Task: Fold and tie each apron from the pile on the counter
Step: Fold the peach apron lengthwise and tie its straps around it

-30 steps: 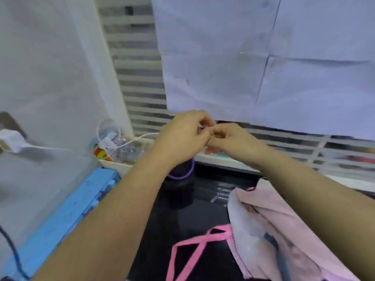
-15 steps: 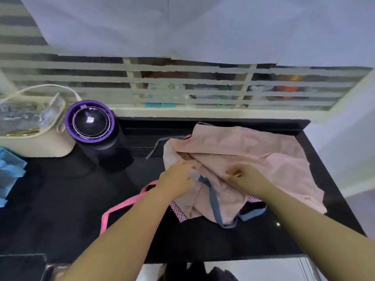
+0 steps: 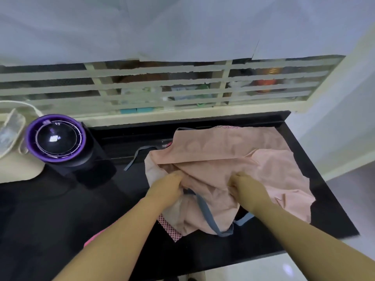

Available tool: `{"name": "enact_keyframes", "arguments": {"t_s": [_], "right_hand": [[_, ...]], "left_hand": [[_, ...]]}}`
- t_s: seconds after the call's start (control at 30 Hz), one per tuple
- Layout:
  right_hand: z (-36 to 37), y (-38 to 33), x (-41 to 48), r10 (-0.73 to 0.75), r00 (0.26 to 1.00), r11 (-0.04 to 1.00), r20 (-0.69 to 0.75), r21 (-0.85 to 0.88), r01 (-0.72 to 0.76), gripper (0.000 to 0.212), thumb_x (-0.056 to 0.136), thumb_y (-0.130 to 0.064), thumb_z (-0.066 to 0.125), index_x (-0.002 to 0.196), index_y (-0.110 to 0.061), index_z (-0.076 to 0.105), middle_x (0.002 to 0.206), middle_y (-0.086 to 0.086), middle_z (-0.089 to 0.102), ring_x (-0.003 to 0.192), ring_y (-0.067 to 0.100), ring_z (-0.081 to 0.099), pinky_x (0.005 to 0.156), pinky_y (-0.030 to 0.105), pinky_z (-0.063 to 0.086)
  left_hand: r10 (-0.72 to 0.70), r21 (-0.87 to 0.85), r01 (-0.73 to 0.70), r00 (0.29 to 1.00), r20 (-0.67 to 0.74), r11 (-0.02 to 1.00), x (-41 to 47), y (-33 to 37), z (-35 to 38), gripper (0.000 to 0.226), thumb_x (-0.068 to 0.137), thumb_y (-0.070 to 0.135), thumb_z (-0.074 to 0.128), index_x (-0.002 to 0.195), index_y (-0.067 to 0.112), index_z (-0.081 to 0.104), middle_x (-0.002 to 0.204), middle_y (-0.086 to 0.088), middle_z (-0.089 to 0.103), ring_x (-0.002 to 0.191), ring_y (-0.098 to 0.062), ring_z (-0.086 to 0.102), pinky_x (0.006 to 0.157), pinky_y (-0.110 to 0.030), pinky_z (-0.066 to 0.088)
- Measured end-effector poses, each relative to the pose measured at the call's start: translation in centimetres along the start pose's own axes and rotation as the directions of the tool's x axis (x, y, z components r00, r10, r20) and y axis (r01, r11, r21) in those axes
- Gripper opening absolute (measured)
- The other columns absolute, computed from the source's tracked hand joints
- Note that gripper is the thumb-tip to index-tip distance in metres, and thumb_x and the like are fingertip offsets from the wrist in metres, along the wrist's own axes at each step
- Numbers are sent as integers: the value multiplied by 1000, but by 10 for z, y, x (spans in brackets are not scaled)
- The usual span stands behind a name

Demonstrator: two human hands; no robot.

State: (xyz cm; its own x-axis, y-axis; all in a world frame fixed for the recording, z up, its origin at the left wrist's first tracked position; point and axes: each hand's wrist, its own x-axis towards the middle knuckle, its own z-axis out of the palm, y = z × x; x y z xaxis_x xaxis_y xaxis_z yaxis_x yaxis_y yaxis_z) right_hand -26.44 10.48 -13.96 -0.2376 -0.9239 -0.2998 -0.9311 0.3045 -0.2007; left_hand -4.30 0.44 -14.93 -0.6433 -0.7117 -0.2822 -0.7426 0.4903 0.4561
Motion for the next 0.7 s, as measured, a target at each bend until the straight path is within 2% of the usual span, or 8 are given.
{"name": "enact_keyframes", "arguments": {"t_s": [0.1,0.2,0.27,0.33,0.43,0.57,0.63,0.7], "right_hand": [[-18,-2,4,64,993,990,-104,129,-50,15,91,-18,52,88,-8,63,89,6,63,82,24,58,70,33,45],[-46,2,7,83,964,983,-254,179,-37,15,89,-18,53,80,-9,59,80,7,63,78,26,57,67,35,45],[-73,-2,7,93,970,982,-226,184,-51,16,91,-21,51,79,-12,55,75,4,60,77,26,56,65,33,43],[-90,-3,9,70,997,997,-29,39,-69,19,95,-21,45,77,-17,48,74,-1,54,82,25,56,67,30,38],[-132,-20,6,-5,1000,999,4,-48,5,15,95,-22,50,107,-17,56,112,5,62,100,21,58,83,27,44],[-208,-63,-3,-217,917,884,-336,331,331,74,84,-20,68,146,-22,27,137,-13,35,121,9,42,93,18,34],[-245,-88,-4,-298,859,822,-416,345,453,88,81,-22,72,151,-22,19,144,-11,29,134,9,28,103,21,28],[-270,-102,3,-349,839,819,-418,299,490,79,77,-28,76,144,-22,36,144,-6,39,133,14,35,106,27,32]], "left_hand": [[-98,-218,46,967,-233,975,-12,0,-36,11,90,10,47,81,15,52,82,3,52,70,-16,50,60,-31,41],[-132,-334,-50,856,-501,941,-21,10,-93,21,87,-1,47,70,12,49,73,1,49,67,-9,45,62,-17,36],[-201,-493,-104,827,-526,864,-22,18,-139,25,90,-1,42,71,11,54,75,-1,52,70,-12,47,67,-18,37],[-265,-711,-194,836,-480,676,-16,28,-170,32,92,1,38,70,16,55,70,2,56,72,-14,52,70,-26,42],[-302,-824,-372,800,-518,428,-28,58,-219,33,95,2,36,67,12,49,54,8,54,54,-7,50,55,-20,42],[-98,-840,-505,843,-529,198,-43,89,-273,29,72,11,52,46,15,40,46,3,41,52,-15,39,54,-23,37],[6,-802,-537,832,-555,262,-53,104,-296,20,56,17,54,43,17,38,50,1,41,53,-14,38,57,-22,34],[67,-742,-571,806,-588,351,-64,117,-314,16,62,19,47,53,16,35,56,-3,40,54,-14,38,58,-23,33]]}}
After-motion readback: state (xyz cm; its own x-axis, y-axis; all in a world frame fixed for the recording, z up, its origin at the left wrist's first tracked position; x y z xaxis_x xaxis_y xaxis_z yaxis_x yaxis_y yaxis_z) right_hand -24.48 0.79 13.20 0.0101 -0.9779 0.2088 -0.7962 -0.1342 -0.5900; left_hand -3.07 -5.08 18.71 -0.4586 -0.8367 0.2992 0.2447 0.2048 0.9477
